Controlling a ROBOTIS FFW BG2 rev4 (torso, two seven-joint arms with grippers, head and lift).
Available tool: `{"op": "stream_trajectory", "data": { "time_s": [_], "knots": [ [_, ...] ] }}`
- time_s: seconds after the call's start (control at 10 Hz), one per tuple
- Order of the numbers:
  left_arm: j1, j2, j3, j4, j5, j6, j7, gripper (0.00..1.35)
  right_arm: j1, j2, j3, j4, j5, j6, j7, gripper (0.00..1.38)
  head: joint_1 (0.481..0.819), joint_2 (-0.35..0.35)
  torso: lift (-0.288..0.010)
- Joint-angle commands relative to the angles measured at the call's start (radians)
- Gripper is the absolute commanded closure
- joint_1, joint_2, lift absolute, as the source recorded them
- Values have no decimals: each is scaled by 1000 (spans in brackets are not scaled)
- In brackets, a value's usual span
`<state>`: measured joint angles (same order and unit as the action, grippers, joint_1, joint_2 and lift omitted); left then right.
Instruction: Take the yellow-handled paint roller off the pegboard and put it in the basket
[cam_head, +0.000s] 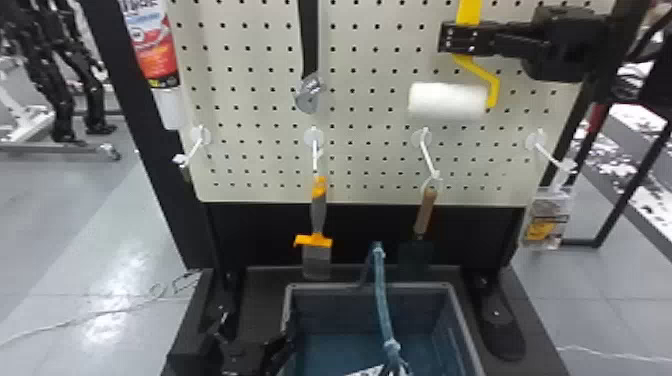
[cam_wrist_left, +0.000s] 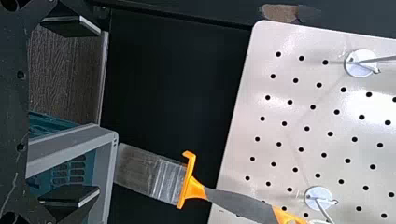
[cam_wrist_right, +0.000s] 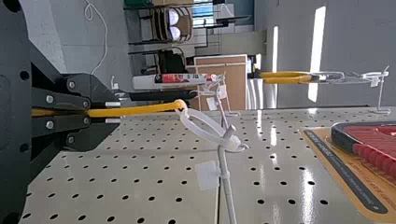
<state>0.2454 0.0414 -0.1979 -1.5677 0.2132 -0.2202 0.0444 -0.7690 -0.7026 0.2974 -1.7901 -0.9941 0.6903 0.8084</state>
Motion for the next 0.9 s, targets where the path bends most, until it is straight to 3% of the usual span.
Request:
{"op": "stream_trajectory", "data": {
  "time_s": [0.0,0.5,0.8],
  "knots": [
    [0,0,0,0,0,1,0,114,0,0,0,0,0,0,0,1286,549,0,-100],
    [0,2,0,0,2,1,0,114,-4,0,-1,0,-6,-9,0,1286,549,0,-100],
    [3,5,0,0,6,-1,0,114,-38,-11,-119,-72,37,-14,-2,1286,549,0,-100]
  ]
}}
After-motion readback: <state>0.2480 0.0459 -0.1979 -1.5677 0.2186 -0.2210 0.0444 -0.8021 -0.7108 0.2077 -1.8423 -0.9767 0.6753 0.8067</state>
